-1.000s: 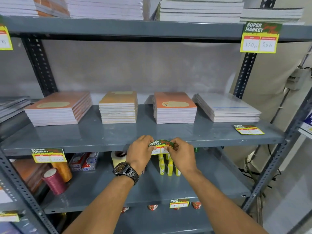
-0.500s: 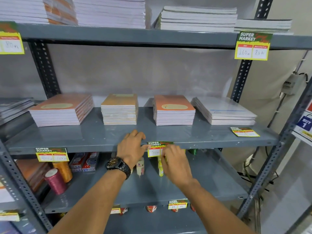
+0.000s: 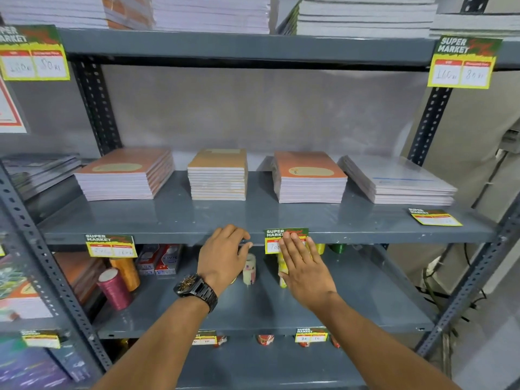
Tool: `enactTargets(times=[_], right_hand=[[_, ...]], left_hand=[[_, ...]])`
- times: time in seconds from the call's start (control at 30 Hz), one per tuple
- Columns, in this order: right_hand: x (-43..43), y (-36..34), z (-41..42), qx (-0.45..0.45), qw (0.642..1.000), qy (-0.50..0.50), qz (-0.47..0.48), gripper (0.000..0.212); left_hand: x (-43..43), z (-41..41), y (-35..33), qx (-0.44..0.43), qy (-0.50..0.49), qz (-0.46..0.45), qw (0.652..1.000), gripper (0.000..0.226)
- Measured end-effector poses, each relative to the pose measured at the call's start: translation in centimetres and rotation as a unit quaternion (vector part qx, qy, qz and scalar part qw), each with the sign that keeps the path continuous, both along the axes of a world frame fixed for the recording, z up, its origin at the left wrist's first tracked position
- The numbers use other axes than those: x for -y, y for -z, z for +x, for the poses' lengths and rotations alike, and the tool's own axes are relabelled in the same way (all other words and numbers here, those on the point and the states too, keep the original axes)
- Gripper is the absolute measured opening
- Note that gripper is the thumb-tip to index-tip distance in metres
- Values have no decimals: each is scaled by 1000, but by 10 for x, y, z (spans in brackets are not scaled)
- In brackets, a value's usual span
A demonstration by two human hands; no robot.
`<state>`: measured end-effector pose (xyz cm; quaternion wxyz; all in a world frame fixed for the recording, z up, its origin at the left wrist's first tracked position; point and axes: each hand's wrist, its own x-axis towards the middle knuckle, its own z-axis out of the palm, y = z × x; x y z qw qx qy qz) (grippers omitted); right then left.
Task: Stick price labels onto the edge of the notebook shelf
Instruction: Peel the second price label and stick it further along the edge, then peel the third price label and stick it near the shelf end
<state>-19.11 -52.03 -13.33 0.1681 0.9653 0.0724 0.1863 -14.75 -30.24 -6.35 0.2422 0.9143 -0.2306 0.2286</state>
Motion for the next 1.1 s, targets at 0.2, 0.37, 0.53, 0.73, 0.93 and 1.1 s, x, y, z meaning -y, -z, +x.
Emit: enactTargets(times=[0.2,0.37,0.53,0.73,0.93,1.1], right_hand=[[-5,-15,-17,11,1000,2,18,68],[31,-42,-48,81,989,-44,117,52],[92,-82,-81,203,915,41,346,37],[180,-118,-107,213,855,145,451,29],[280,-132,-91,161,847,171,477,28],[347,-136,-60,41,862,209,460,35]], left_hand=[[-5,-2,1,9,25,-4,1000,9],[7,-1,-8,42,77,-25,996,12],[53,-14,-20,53,173,-60,982,20],[143,-37,-47,57,257,-45,964,21],[257,-29,-67,5,245,-46,968,14],[351,-12,-62,-166,199,-74,963,23]])
